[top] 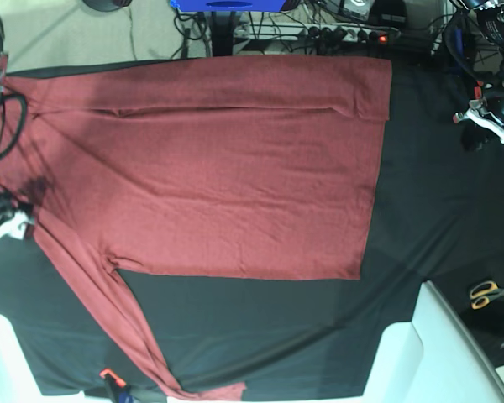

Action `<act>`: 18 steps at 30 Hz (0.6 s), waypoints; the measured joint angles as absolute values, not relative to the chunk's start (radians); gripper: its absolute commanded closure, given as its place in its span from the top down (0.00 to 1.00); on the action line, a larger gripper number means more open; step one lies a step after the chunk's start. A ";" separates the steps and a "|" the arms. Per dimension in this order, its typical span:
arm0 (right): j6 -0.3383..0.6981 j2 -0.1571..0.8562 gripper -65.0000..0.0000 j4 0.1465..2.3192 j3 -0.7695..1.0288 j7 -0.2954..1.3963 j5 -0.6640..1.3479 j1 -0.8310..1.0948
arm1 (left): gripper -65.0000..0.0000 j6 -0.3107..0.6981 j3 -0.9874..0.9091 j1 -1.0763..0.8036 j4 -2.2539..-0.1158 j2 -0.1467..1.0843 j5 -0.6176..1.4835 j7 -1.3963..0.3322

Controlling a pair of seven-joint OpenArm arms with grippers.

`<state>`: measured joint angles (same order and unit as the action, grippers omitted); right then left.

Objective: Fold the T-shirt properly

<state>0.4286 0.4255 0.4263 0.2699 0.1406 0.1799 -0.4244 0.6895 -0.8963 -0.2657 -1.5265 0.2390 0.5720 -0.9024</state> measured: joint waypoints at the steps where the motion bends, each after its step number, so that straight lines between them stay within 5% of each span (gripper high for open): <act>1: 0.427 0.430 0.67 0.389 0.270 0.121 0.182 -0.440 | 0.00 0.690 -0.897 -0.266 -1.526 0.238 0.572 -0.903; 7: 0.422 0.428 0.67 0.196 0.270 0.009 0.141 -0.529 | 0.00 0.690 -0.902 -0.266 -1.526 0.238 0.572 -0.902; 18: 0.341 0.384 0.65 0.175 0.278 -0.080 -0.052 -0.525 | 0.00 0.690 -0.902 -0.284 -1.526 0.237 0.572 -0.903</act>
